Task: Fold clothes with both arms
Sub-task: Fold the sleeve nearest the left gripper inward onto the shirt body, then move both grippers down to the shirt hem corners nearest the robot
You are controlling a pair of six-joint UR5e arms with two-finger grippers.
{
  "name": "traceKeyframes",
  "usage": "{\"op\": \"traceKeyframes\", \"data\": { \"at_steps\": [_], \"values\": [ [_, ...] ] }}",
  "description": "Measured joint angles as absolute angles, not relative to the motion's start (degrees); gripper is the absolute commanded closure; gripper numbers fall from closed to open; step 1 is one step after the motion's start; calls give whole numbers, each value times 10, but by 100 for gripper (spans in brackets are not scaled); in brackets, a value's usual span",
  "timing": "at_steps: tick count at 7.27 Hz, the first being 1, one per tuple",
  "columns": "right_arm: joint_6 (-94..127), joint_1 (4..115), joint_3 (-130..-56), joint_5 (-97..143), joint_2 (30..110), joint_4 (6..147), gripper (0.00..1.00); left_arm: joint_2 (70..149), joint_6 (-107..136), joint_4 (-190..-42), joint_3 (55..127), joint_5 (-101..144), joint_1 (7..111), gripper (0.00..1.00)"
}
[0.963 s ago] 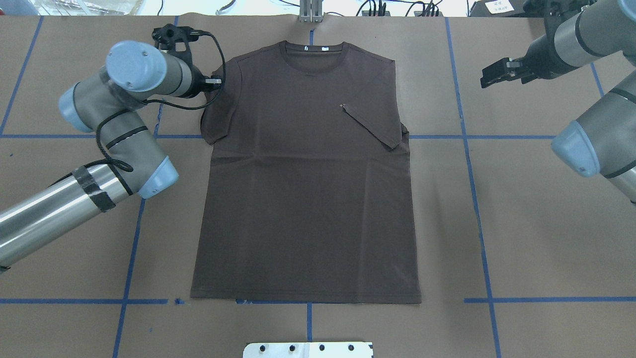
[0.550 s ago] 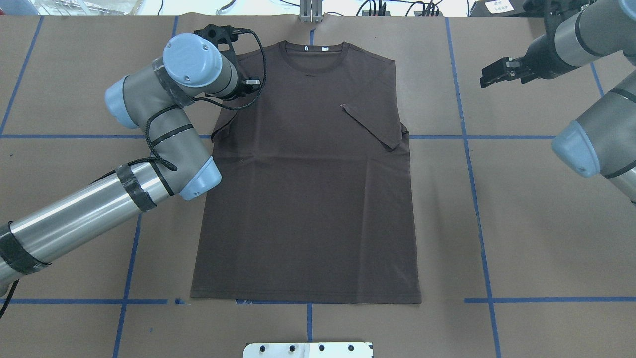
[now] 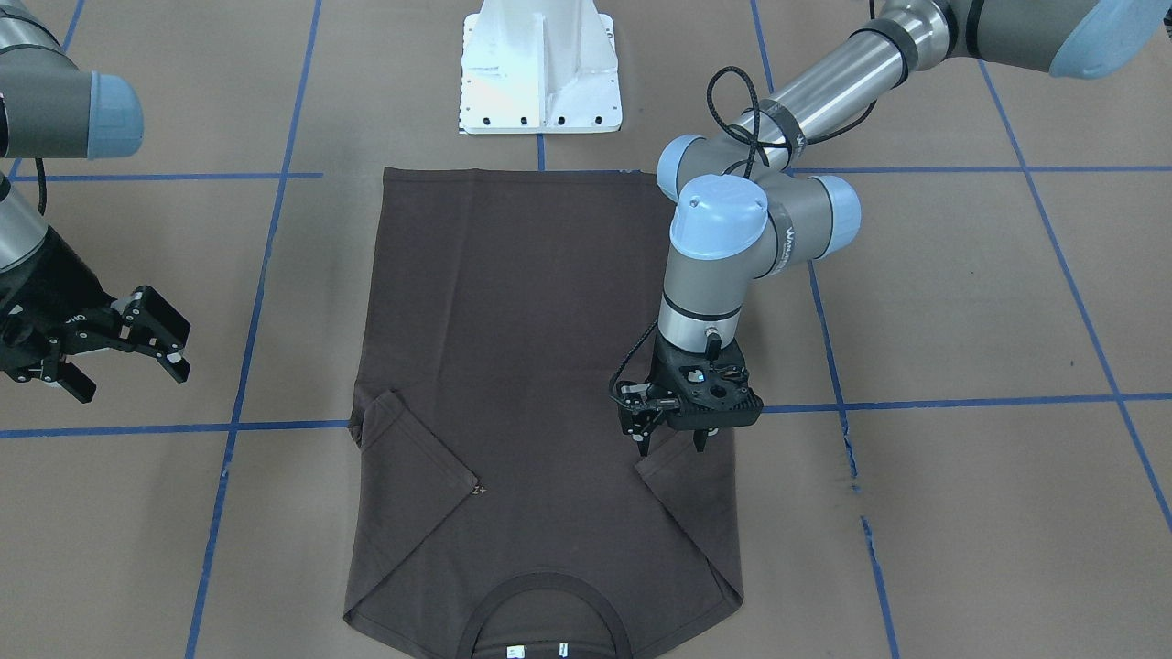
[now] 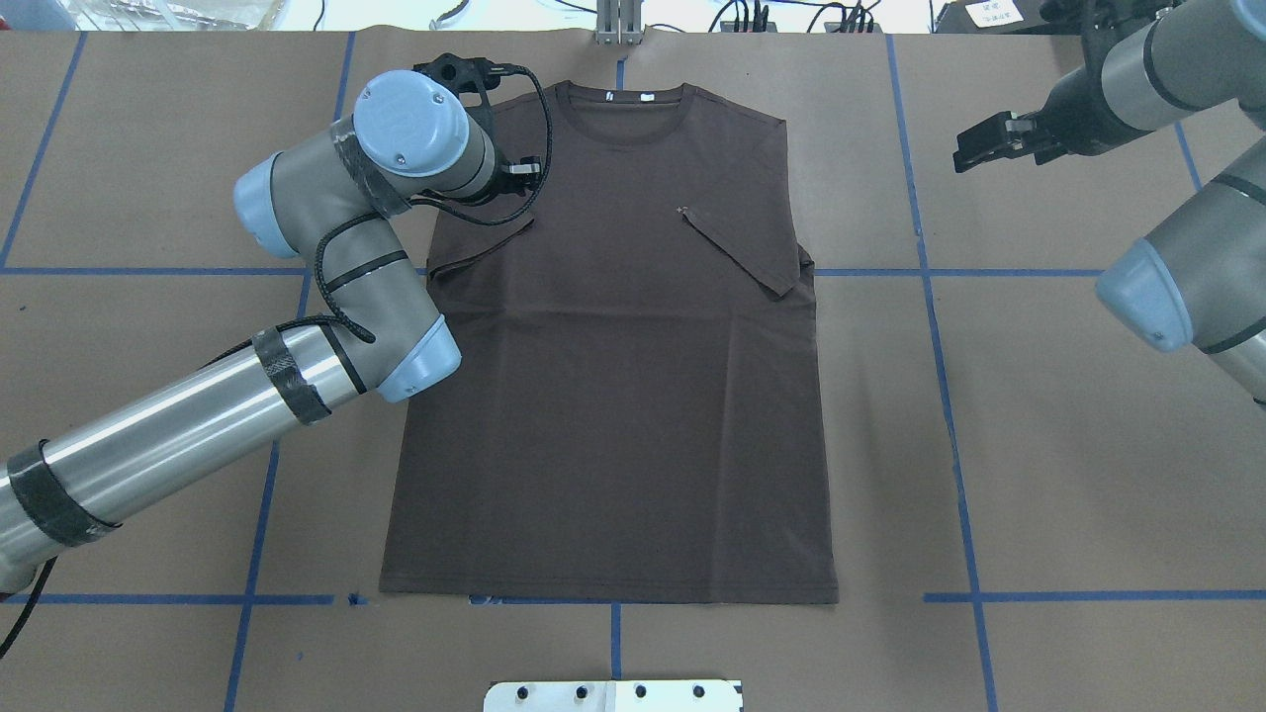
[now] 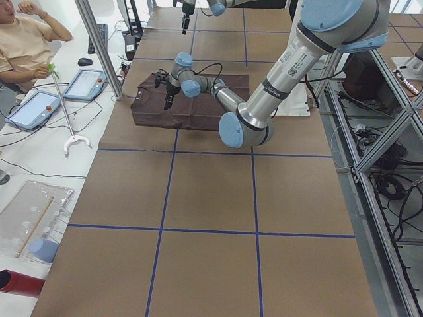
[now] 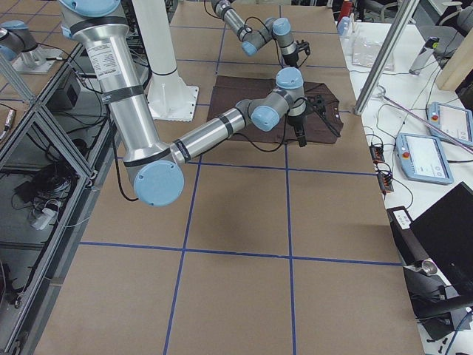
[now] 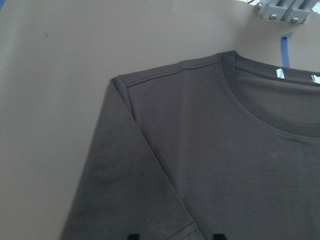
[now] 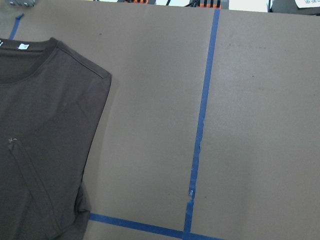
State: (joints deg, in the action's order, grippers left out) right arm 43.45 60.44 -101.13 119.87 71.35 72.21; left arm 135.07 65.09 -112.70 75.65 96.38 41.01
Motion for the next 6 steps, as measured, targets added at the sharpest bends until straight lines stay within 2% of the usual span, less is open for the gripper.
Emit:
{"op": "traceKeyframes", "data": {
  "at_steps": [1,3,4,6],
  "values": [
    [472,589,-1027,1191,715,721,0,1328,633,-1111,806,972,409,0],
    [603,495,-1096,1127,734,720,0,1237,626,-1092,964,995,383,0],
    [683,419,-1144,1060,759,720,0,1191,635,-1090,1035,999,357,0],
    [839,244,-1239,908,840,720,1,1111,712,-1092,1120,976,284,0]
  ]
}}
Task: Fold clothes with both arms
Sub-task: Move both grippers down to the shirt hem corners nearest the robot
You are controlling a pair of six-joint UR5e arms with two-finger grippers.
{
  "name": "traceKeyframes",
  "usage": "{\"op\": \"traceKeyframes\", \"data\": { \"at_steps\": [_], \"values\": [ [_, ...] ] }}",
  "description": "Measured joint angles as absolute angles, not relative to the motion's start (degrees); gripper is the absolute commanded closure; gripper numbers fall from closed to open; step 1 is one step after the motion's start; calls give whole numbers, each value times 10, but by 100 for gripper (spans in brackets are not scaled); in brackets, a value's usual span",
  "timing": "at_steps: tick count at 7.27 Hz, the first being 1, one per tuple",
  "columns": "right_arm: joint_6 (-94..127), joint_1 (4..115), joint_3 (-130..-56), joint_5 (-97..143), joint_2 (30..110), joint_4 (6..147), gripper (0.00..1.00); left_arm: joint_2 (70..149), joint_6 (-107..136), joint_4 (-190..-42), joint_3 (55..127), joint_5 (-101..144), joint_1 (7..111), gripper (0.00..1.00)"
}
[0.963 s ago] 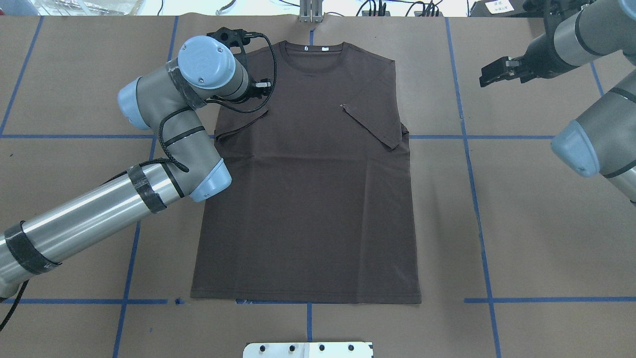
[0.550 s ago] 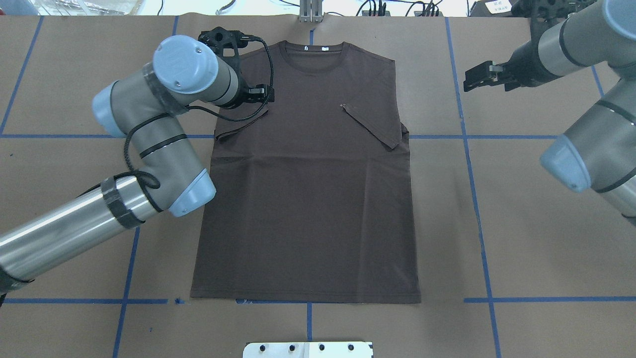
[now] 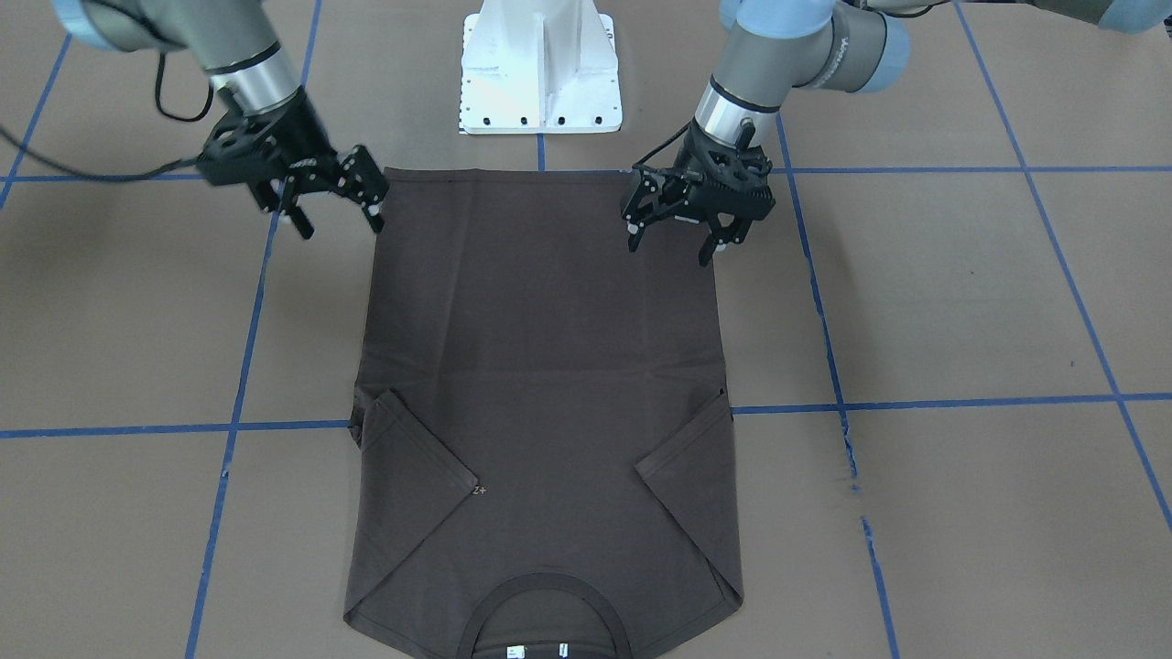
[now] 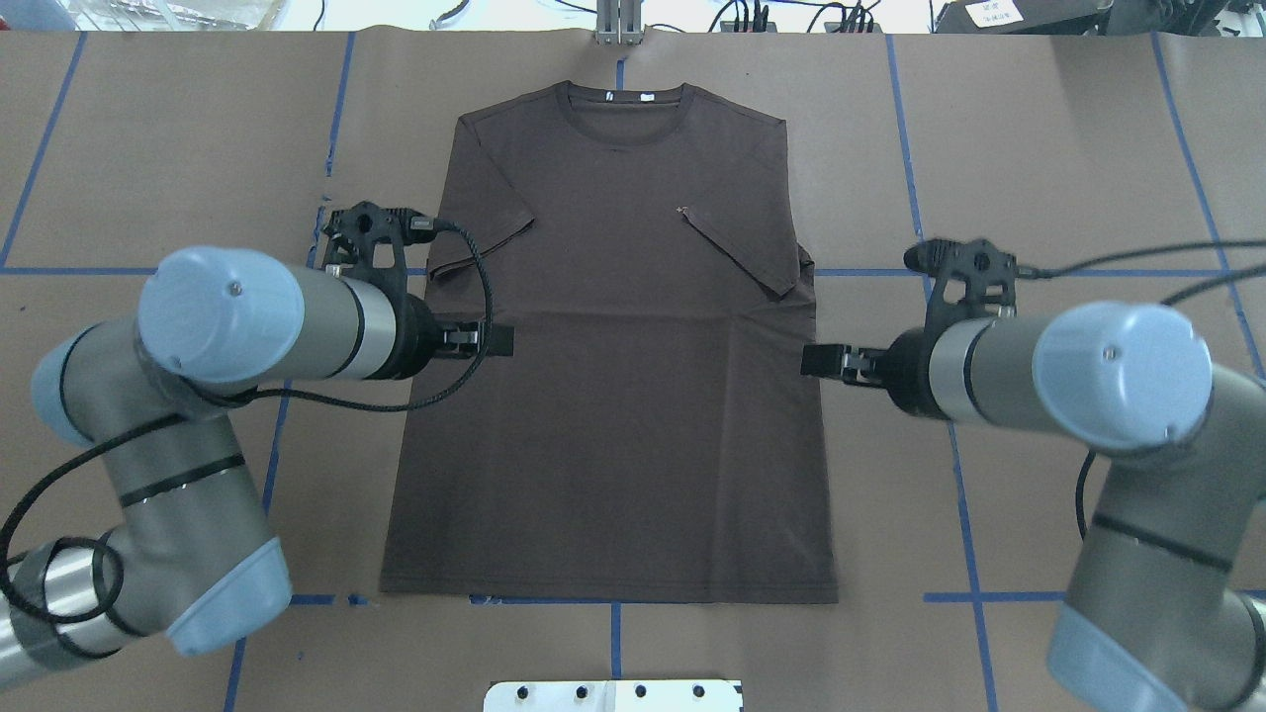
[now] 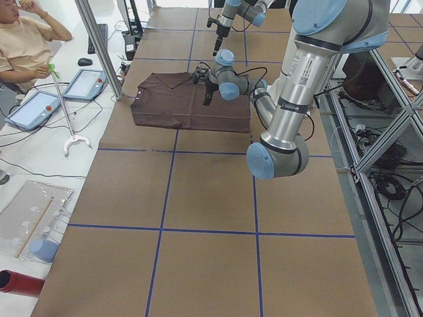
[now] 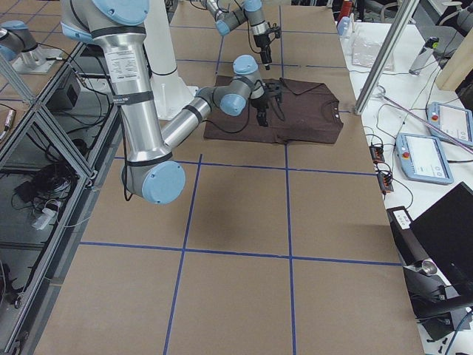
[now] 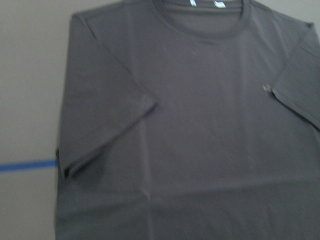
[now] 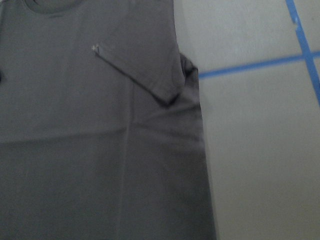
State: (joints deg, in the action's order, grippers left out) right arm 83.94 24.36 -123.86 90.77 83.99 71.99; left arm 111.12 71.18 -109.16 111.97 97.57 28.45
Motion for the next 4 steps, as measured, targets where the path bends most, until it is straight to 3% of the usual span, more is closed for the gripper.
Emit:
{"op": "traceKeyframes", "data": {
  "at_steps": [1,2,4],
  "values": [
    [901,166,-1268,835,878,720,0,1076,744,-1093,1143,949,245,2],
    [940,109,-1282,783,902,720,0,1036,774,-1095,1160,924,211,15],
    [967,66,-1291,747,918,720,0,975,827,-1096,1175,891,157,24]
  ]
}}
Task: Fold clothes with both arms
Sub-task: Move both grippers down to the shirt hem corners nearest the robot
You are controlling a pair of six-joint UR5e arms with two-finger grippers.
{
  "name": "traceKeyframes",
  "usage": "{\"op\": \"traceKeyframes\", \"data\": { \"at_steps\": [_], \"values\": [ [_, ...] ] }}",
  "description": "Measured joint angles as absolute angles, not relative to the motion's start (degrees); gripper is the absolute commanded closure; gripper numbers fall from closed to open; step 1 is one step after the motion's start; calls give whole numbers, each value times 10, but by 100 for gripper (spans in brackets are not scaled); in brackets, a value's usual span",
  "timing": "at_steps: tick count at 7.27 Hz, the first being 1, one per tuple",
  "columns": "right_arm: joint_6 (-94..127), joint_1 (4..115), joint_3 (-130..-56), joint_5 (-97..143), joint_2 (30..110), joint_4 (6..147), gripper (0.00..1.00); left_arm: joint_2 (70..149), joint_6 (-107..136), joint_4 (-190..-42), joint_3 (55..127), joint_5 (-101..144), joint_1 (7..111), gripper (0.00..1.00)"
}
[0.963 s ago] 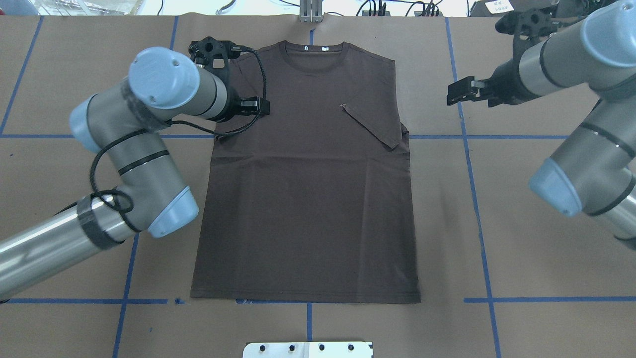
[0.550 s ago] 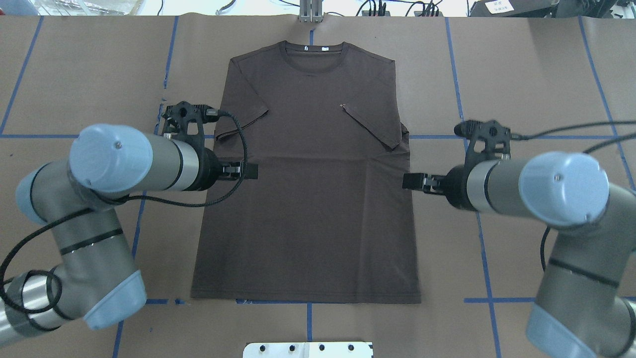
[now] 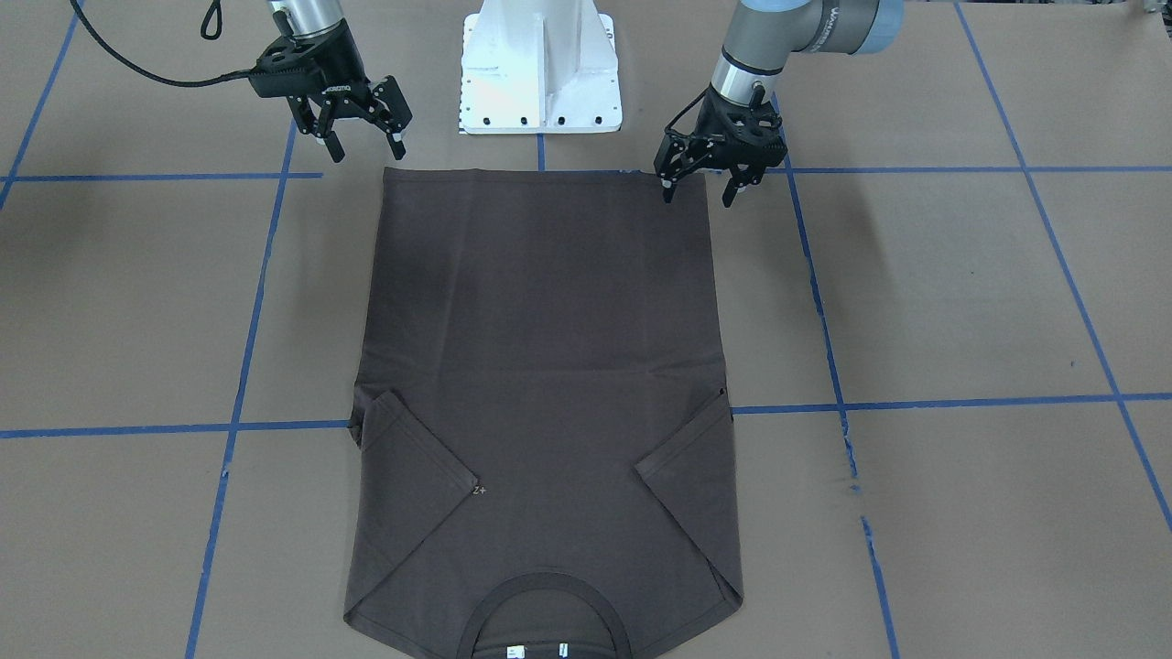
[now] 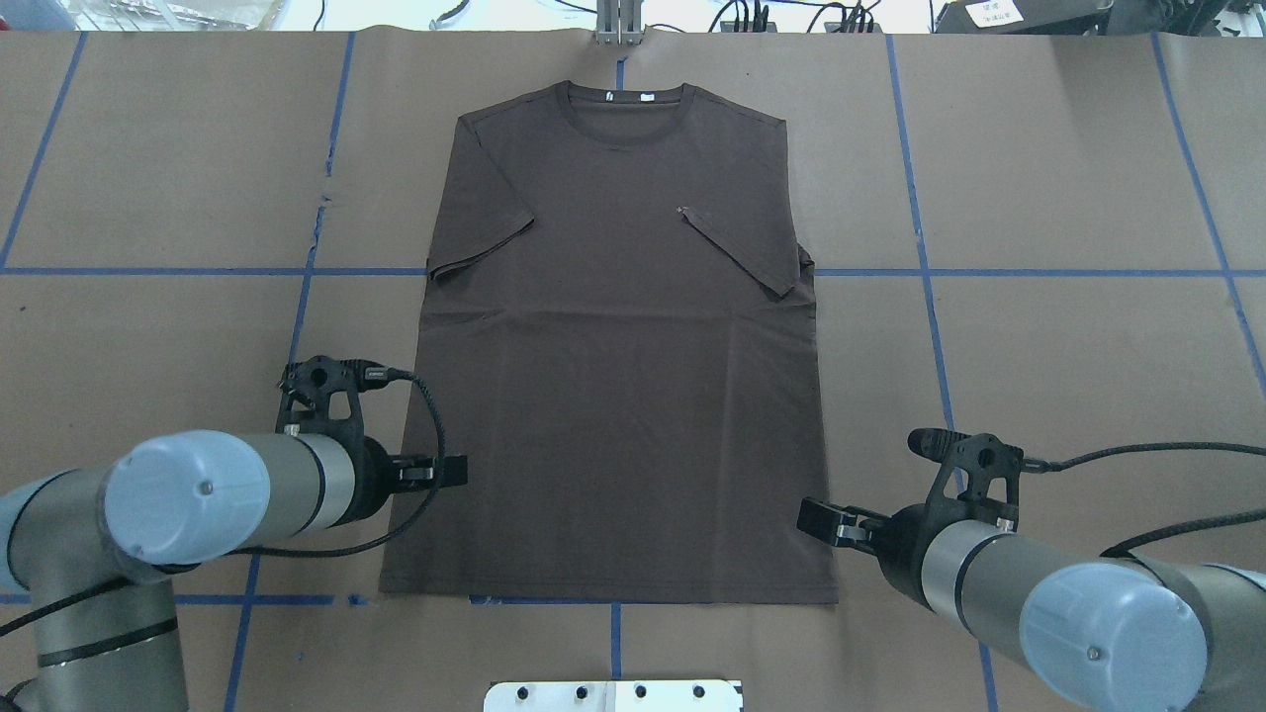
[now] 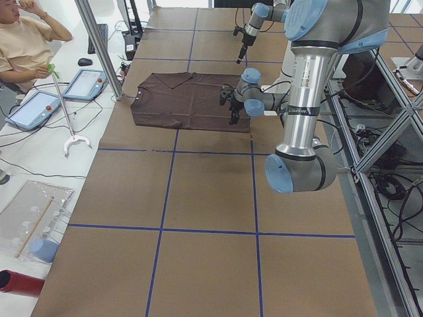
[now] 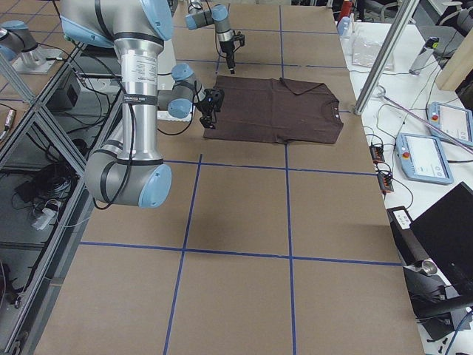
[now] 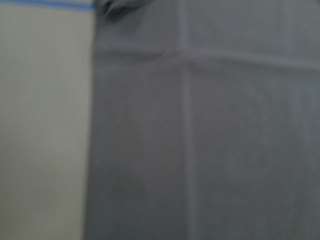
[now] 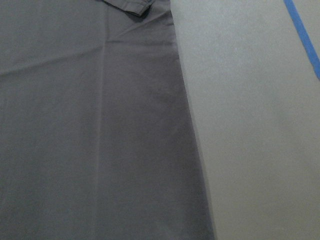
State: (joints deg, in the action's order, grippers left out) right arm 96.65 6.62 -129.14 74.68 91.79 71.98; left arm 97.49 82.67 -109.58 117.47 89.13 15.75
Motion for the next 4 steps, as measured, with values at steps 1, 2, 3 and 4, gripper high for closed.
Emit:
{"op": "traceKeyframes", "data": {
  "at_steps": [1,2,3,4],
  "values": [
    [969,62,-1293,743,920,720,0,964,849,-1096,1176,887,136,27],
    [970,61,-1293,742,921,720,0,960,863,-1095,1175,884,119,31],
    [970,60,-1294,741,921,719,0,959,870,-1094,1174,884,110,34],
    [970,60,-1295,741,921,719,0,958,873,-1094,1173,884,107,37]
  ]
}}
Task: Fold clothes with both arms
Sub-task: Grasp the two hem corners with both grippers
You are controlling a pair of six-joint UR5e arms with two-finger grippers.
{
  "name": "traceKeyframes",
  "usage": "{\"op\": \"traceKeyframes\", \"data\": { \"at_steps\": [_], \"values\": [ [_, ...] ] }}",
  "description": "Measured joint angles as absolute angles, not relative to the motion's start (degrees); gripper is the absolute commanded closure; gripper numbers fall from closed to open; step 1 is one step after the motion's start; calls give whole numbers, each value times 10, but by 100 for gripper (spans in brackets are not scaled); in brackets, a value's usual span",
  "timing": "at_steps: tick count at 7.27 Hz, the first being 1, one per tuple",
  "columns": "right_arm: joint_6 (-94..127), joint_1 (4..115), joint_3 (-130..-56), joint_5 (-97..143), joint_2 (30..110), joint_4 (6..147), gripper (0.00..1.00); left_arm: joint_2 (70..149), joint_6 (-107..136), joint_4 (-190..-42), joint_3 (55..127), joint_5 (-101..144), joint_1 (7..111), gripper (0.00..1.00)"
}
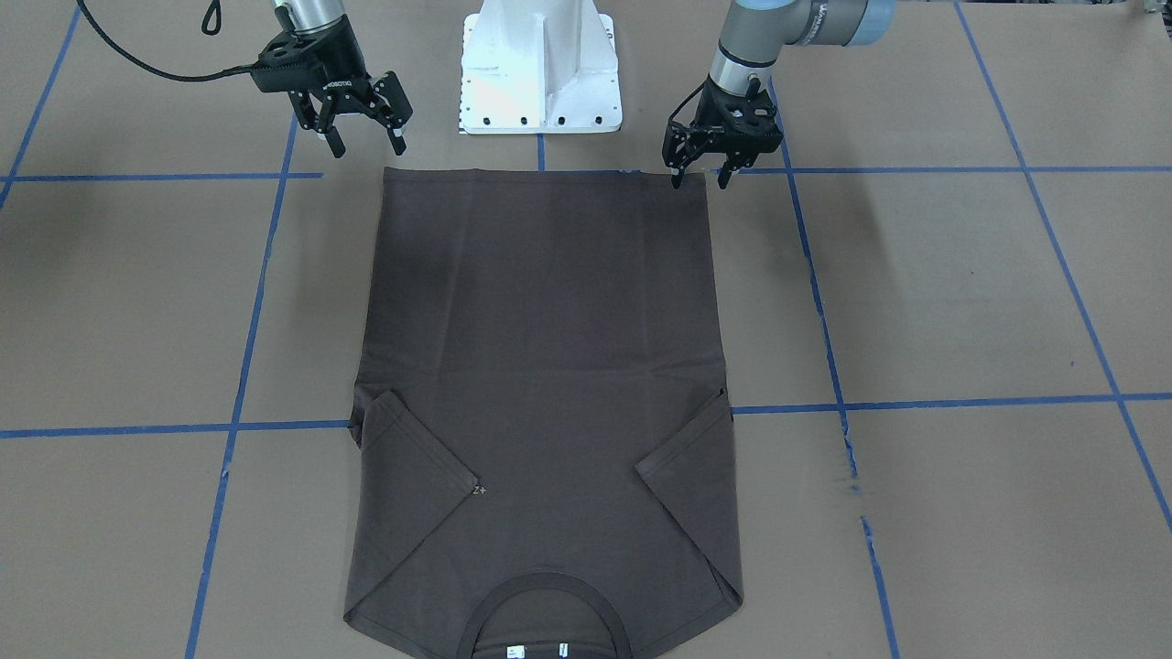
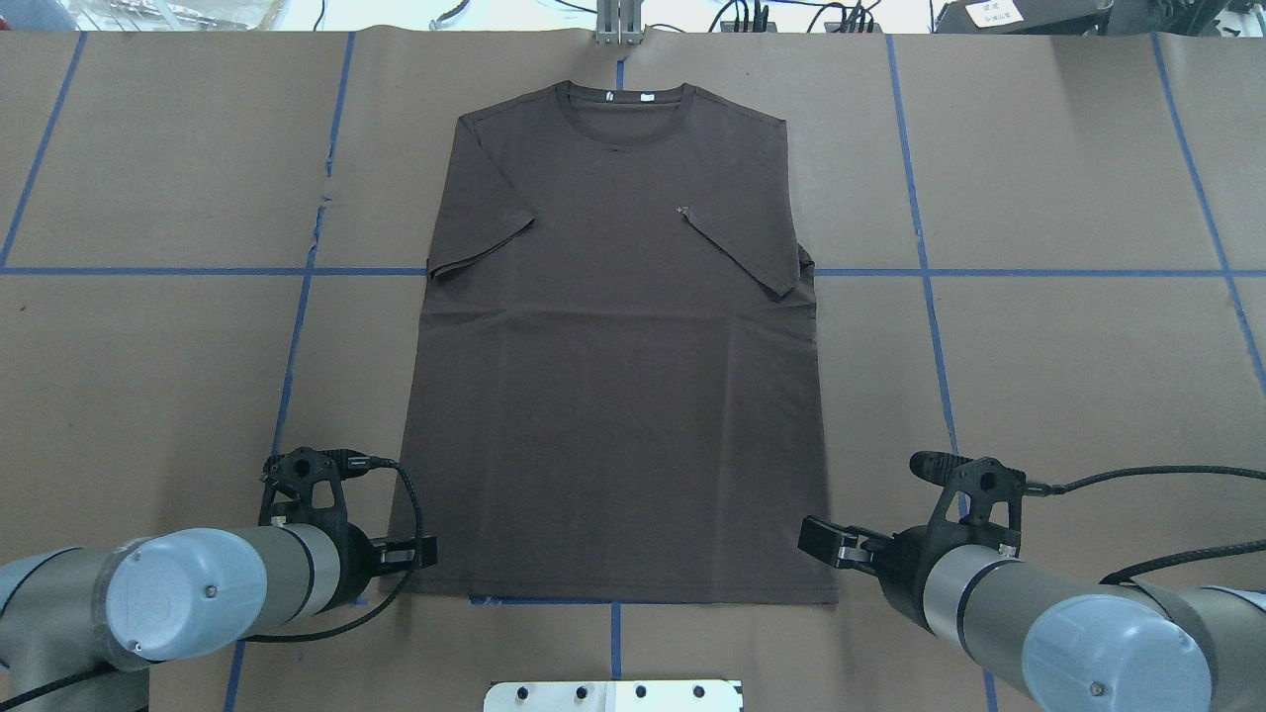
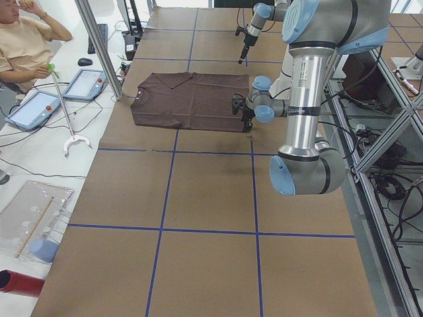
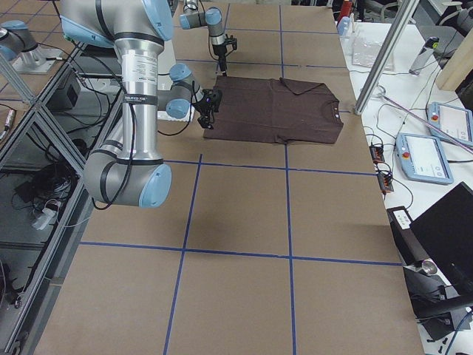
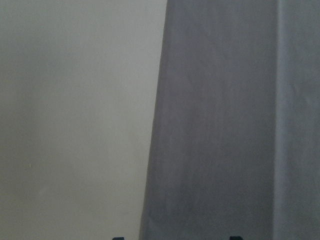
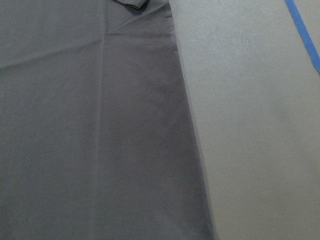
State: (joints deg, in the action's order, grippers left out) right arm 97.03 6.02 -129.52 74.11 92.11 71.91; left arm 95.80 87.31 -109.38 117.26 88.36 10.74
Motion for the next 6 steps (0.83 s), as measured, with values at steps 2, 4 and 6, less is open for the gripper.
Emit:
{"op": "traceKeyframes", "data": {
  "at_steps": [2,4,6],
  "values": [
    [970,61,-1297,741,921,719,0,957,884,-1093,1170,884,106,37],
    [970,61,-1297,741,921,719,0,957,890,-1093,1167,884,104,37],
    [971,61,-1297,741,921,719,0,958,890,-1092,1166,884,102,40]
  ]
}}
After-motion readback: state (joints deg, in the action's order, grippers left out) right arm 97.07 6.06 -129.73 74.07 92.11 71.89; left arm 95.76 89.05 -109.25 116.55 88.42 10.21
